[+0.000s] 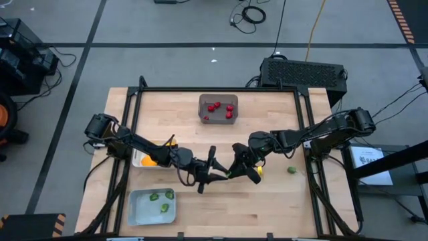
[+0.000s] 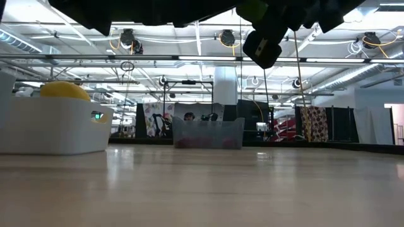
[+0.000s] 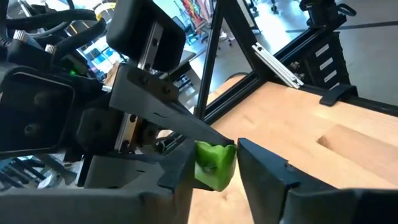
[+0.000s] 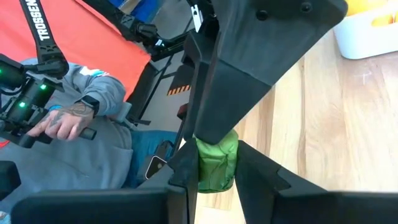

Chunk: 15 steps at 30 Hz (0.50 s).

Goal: Sort produce into baskets
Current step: Put the green chili pepper into the gray bin

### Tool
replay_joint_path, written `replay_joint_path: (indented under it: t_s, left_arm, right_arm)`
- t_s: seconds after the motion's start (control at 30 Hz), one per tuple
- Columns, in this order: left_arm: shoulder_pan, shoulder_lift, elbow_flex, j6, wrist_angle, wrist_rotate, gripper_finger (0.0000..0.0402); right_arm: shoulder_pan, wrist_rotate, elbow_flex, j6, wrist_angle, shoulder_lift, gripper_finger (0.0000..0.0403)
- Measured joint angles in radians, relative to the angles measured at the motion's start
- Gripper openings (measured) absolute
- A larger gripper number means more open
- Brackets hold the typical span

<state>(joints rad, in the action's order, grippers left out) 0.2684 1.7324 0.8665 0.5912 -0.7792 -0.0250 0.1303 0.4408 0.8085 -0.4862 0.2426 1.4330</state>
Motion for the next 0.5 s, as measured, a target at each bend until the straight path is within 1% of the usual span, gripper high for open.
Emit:
replay_joint_path:
  t_s: [0.1,0.23,0.3,0.4,0.5]
  left_arm:
    - [0.0,0.0,0.0,-0.001,0.0,-0.001,0.0106]
    - [0.0,-0.002,0.0,-0.001,0.008,-0.001,0.0081]
    - [0.0,-0.002,0.0,-0.002,0.007,-0.001,0.0072]
    - [0.0,-0.003,0.0,-0.002,0.008,-0.001,0.0062]
    - [0.0,-0.001,0.0,-0.003,0.021,-0.002,0.0058]
  right_arm:
    - [0.0,0.0,0.0,0.0,-0.001,0.0,0.008]
    - [0.002,-0.031,0.0,-0.007,0.007,0.0,0.008]
    - [0.004,-0.027,0.0,0.007,0.018,0.0,0.0086]
    - [0.009,-0.037,0.0,0.024,0.024,0.0,0.011]
    - [0.006,-0.056,0.002,0.025,0.045,0.0,0.0145]
